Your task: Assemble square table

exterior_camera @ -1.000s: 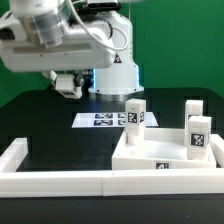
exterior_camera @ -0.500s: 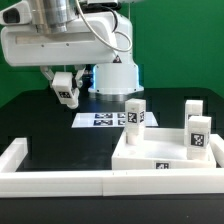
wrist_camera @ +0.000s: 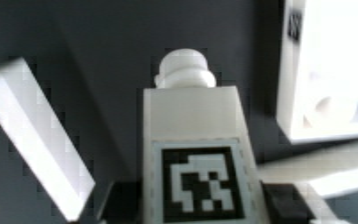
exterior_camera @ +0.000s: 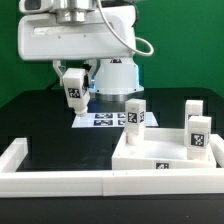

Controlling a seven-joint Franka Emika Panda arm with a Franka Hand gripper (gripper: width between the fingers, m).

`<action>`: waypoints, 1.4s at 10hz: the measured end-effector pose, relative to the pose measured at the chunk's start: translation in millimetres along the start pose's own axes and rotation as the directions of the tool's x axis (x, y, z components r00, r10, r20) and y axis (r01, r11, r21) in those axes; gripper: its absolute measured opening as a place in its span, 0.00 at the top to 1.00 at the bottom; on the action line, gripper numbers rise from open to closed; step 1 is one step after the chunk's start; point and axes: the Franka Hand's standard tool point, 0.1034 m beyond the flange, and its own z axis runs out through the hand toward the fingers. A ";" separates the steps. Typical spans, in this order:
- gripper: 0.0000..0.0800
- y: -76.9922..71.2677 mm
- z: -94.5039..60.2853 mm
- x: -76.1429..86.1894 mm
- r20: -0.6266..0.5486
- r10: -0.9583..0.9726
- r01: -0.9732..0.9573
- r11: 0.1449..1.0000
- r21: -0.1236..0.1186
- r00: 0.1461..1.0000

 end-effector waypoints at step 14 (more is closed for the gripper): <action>0.63 -67.4 19.0 8.4 -0.288 0.030 -0.028 1.000 0.009 0.957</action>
Offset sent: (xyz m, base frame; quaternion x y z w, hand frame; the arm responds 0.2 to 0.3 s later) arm 0.0000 0.0000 0.0000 0.0000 0.0000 0.0000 1.0000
